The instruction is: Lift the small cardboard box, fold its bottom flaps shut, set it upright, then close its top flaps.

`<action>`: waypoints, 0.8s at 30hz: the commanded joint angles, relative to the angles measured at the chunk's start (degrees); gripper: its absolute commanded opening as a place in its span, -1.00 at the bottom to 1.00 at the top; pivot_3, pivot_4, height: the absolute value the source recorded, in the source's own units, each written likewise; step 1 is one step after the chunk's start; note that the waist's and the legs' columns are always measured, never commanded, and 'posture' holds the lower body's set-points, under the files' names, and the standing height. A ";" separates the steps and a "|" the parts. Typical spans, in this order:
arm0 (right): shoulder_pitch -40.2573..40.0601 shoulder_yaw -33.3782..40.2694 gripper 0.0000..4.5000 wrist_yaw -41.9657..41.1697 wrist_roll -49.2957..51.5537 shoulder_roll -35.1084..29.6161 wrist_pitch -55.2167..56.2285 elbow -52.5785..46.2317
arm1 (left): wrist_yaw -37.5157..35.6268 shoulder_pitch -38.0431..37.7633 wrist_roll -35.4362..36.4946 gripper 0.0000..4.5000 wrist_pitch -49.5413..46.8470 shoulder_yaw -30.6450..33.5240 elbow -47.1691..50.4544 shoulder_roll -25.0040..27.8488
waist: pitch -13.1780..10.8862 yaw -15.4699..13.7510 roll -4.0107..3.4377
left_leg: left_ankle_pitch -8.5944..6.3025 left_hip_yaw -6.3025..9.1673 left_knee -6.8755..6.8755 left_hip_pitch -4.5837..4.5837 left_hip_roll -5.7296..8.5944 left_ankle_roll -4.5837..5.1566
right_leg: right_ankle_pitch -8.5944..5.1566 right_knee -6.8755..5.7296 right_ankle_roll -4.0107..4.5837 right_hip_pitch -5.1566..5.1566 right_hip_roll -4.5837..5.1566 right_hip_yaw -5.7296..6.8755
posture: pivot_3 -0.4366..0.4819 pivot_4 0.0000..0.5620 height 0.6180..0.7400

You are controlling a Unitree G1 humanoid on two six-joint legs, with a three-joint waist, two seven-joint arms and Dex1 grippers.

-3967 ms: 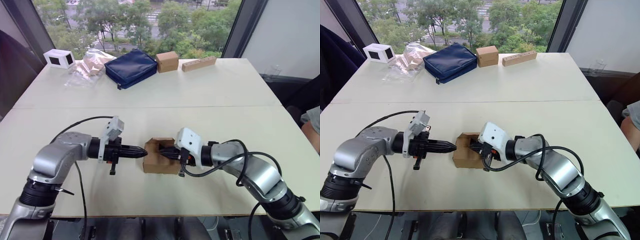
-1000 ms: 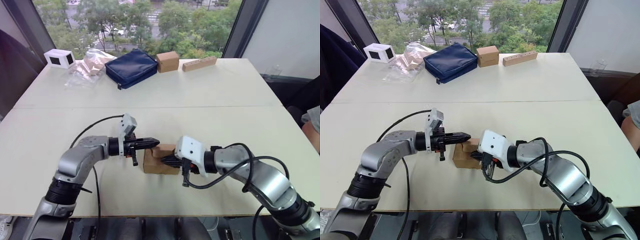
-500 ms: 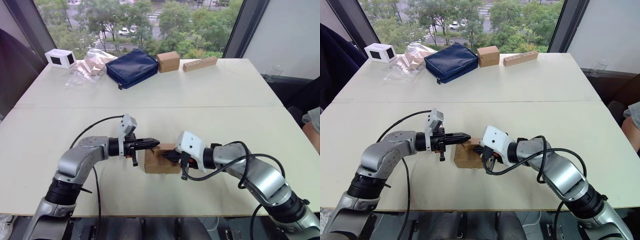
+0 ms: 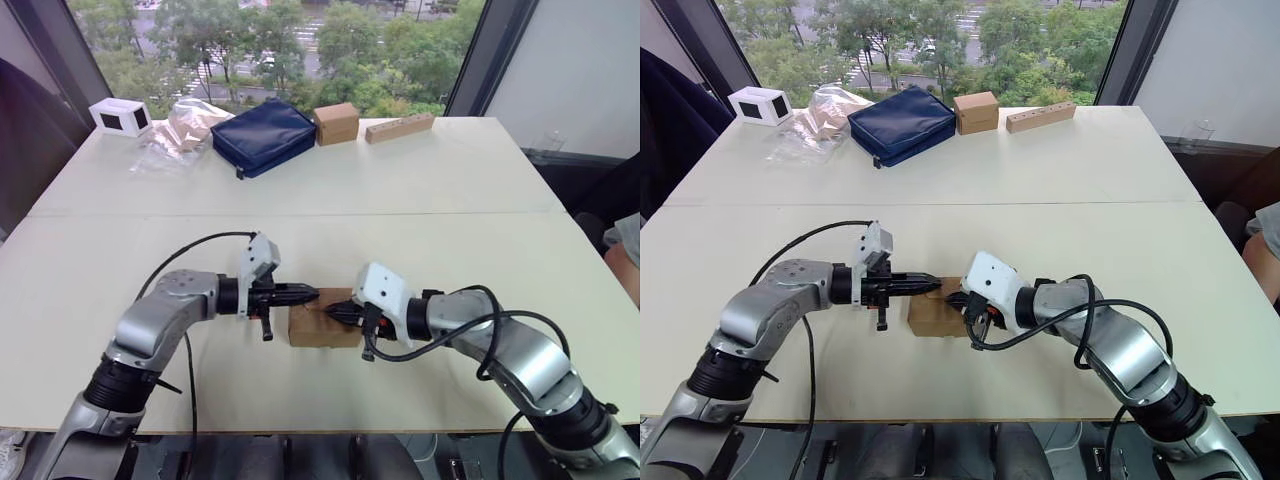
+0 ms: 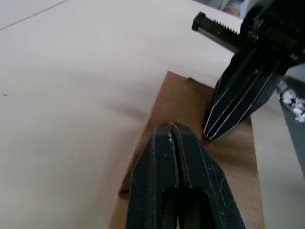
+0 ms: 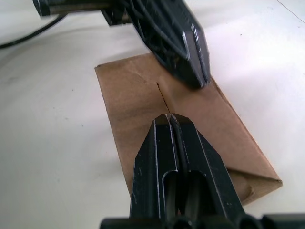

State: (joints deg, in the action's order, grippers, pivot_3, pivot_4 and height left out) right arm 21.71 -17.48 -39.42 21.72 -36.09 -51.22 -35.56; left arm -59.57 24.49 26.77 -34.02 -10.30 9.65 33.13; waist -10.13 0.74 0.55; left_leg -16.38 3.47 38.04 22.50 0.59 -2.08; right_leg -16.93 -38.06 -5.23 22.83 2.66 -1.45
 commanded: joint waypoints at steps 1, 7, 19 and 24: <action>-0.36 2.39 -1.00 0.01 2.09 0.41 -0.69 -2.41 | -0.53 0.11 -1.02 -0.99 1.17 -0.53 0.04 0.39 | 0.00 -0.01 0.00 | 0.00 0.00 0.00 0.00 0.00 0.00 | 0.00 0.00 0.00 0.00 0.00 0.00 | -0.05 -0.47 1.00; -1.34 10.14 -1.00 -0.07 8.46 1.03 -3.00 -3.63 | 1.27 0.47 1.48 -0.99 -1.47 2.79 0.11 -0.69 | 0.00 -0.01 0.00 | 0.00 0.00 0.00 0.00 0.00 0.00 | 0.00 0.00 0.00 -0.01 0.00 0.00 | -0.05 -0.47 1.00; -0.87 12.97 -1.00 1.93 11.40 2.90 -0.98 -1.49 | 7.65 -1.00 13.01 -0.99 -13.28 12.06 8.27 -0.42 | -0.01 0.05 0.01 | 0.00 0.00 0.00 0.00 -0.02 0.00 | 0.00 0.00 0.00 0.00 0.00 0.00 | -0.05 -0.47 1.00; -0.36 8.72 -1.00 2.22 8.49 2.68 0.50 -0.22 | 8.43 -2.54 10.61 -0.99 -11.66 9.25 10.17 -0.39 | -0.01 0.05 0.01 | 0.00 0.00 0.00 0.00 -0.02 0.00 | 0.00 -0.01 0.00 0.01 0.00 -0.01 | -0.05 -0.47 1.00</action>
State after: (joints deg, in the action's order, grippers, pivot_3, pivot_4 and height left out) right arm 20.46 -7.85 -37.36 31.15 -33.06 -52.01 -34.97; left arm -51.37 22.13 37.86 -46.79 -0.05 17.57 32.56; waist -10.14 0.79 0.55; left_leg -16.38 3.47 38.03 22.50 0.57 -2.08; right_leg -16.93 -38.07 -5.23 22.83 2.66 -1.46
